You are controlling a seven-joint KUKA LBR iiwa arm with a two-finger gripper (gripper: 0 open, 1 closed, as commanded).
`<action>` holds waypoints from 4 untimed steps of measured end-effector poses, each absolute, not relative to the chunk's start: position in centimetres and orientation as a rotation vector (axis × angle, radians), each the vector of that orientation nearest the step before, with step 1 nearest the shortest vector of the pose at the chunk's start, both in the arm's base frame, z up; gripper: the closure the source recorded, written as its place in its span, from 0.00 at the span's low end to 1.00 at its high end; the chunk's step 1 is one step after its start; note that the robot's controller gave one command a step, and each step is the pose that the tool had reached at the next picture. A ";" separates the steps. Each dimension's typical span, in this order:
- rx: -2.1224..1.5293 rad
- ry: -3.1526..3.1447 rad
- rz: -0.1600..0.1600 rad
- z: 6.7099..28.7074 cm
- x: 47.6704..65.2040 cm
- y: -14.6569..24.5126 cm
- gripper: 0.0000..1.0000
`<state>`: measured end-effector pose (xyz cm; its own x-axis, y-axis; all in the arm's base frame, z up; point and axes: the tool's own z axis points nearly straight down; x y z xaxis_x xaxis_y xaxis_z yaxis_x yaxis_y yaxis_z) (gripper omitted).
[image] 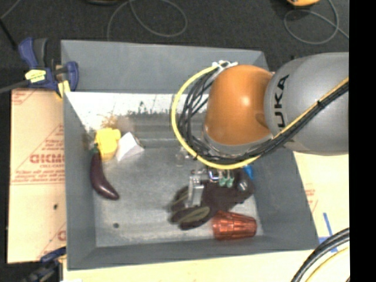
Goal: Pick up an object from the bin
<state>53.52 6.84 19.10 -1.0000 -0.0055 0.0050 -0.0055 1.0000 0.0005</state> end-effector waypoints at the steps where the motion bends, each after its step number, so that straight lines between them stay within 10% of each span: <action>1: 0.006 -3.144 -0.002 19.5 53.6 6.8 0.00; 2: 0.084 -3.150 -0.001 17.8 53.2 6.4 0.00; 3: 0.243 -3.141 0.000 11.7 53.3 4.2 0.00; 4: 0.163 -3.148 -0.002 8.6 53.2 2.5 1.00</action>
Offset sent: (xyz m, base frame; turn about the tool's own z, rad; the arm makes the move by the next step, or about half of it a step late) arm -0.0275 -0.0203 -0.0802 -0.2033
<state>53.18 2.48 8.55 -0.9946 -0.1032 -0.0103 -0.1032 0.9947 0.0007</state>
